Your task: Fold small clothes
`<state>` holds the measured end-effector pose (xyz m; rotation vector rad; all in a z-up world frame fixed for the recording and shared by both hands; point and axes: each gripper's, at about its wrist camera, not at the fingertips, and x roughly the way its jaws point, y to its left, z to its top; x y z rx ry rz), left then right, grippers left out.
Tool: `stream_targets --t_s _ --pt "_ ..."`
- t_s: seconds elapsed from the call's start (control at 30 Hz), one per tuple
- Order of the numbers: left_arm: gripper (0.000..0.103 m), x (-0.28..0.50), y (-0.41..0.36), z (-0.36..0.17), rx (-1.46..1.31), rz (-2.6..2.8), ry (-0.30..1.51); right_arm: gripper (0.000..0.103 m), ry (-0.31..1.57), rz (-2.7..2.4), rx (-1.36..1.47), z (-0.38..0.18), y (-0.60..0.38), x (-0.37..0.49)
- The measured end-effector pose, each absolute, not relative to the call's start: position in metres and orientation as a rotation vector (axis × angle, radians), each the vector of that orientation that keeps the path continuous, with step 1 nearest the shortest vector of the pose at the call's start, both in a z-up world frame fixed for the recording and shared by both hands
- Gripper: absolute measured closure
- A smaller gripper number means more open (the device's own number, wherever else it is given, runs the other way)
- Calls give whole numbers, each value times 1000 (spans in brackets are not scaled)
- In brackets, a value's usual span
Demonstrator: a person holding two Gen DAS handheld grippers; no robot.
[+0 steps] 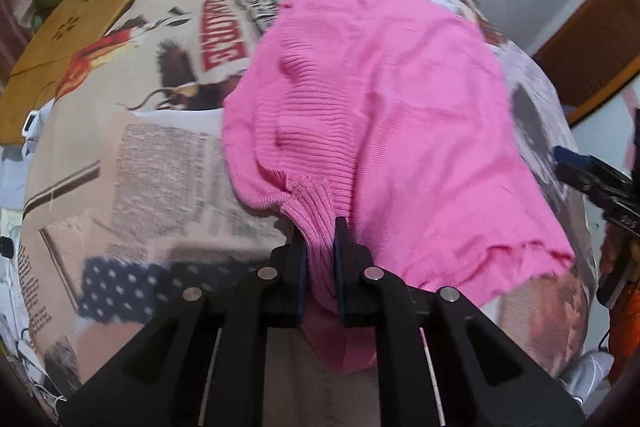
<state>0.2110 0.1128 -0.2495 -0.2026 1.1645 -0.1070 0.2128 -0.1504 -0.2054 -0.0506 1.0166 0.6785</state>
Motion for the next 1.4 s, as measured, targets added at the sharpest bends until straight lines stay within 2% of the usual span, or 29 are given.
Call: stream_targets --t_s 0.23,0.3,0.37,0.4,0.43,0.5,0.73,0.9,1.03,1.4 --pt "92 203 97 -244 -150 -87 1116 53 1138 702 -15 -231 -134 203" --pt "88 199 104 -242 -177 -84 1110 55 1134 707 -12 -234 -131 202" --pt "80 197 111 -238 -183 -71 1095 76 1132 746 2 -232 -128 202" --pt "72 196 113 -236 -179 -62 1089 88 1135 754 0 -232 -125 201" --pt "64 194 118 -233 -177 -47 1078 93 1133 760 -14 -232 -122 200" --pt "57 189 130 -226 -189 -14 1048 97 1118 768 -53 -231 -115 196" --pt "55 186 155 -219 -240 38 1037 99 1040 722 -157 -228 -116 189" --pt "49 187 146 -220 -250 9 1050 99 1034 670 -204 -230 -132 188" --pt "49 189 129 -224 -228 -27 1070 99 1032 611 -223 -232 -153 189" --pt "45 186 97 -215 -225 -121 1079 96 1000 567 -101 -210 -190 179"
